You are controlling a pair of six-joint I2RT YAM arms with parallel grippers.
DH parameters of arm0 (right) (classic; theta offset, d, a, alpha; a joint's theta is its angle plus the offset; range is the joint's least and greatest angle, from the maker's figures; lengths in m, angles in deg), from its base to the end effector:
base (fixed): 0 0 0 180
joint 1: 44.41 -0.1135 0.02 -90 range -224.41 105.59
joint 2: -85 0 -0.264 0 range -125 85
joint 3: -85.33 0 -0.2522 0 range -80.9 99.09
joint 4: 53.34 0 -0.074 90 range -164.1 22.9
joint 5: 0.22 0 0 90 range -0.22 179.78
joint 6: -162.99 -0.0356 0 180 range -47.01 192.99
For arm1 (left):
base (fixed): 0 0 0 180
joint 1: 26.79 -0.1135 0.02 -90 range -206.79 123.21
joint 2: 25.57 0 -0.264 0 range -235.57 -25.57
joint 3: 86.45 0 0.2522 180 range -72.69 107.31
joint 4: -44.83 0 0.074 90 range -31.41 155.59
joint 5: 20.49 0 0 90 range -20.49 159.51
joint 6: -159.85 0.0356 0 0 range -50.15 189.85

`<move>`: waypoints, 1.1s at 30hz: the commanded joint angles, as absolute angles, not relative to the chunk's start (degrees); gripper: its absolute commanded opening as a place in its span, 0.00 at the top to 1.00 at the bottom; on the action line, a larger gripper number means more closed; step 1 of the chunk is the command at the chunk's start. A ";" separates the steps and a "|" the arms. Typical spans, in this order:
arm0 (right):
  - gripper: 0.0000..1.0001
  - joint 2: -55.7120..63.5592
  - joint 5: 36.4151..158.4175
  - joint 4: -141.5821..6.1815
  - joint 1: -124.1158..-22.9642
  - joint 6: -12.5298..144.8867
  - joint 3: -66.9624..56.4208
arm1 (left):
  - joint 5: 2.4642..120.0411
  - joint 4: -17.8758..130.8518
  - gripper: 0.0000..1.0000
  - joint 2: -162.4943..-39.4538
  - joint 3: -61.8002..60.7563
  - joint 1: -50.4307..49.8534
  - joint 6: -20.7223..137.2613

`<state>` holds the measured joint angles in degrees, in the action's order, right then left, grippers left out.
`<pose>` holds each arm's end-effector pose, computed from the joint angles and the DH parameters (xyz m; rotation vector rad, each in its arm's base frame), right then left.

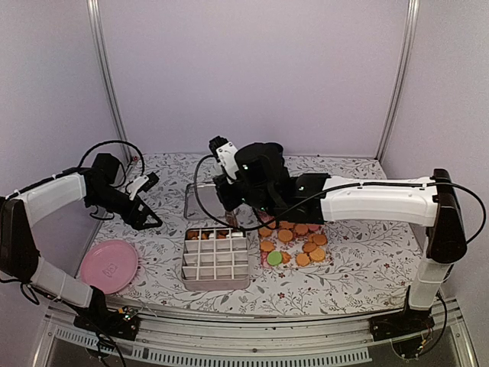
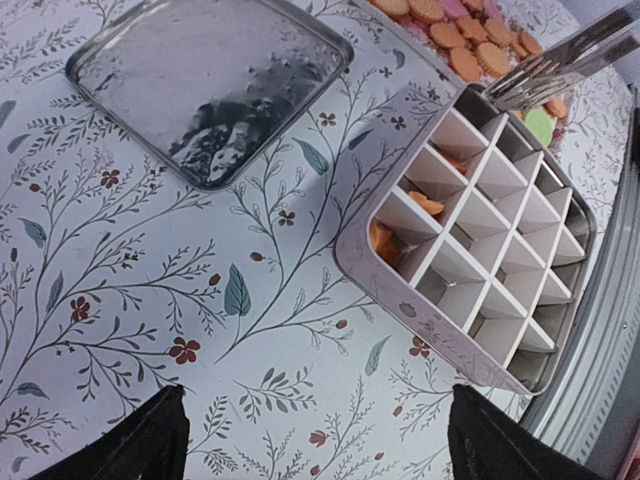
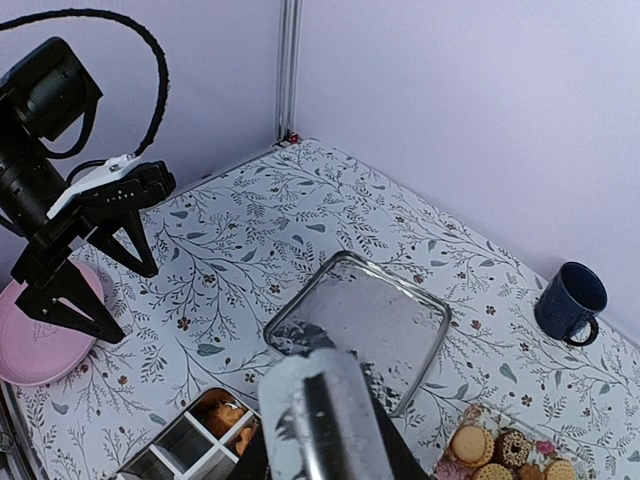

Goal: Pack the cookies
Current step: Pick up the fake cookies from the plate.

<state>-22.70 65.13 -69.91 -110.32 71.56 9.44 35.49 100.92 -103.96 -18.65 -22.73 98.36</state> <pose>0.1980 0.4064 0.3126 -0.7629 1.7489 0.3871 0.2537 -0.0380 0.2307 0.8697 2.4030 -0.6511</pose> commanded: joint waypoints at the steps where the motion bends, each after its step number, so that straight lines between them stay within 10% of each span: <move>1: 0.85 -12.33 62.93 -67.13 -107.03 69.18 1.62 | 34.69 101.26 0.10 -104.07 -18.01 -23.29 99.20; 16: 0.71 13.41 59.75 -73.28 -99.95 55.79 -27.14 | 33.42 101.14 0.10 -106.94 -18.35 -21.64 99.18; 33: 0.67 18.41 59.42 -78.20 -94.72 52.08 -32.38 | 34.97 100.78 0.09 -108.37 -18.89 -20.21 99.67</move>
<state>16.82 60.04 -78.50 -96.14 53.00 -31.32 34.53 100.92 -108.09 -18.65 -20.79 98.80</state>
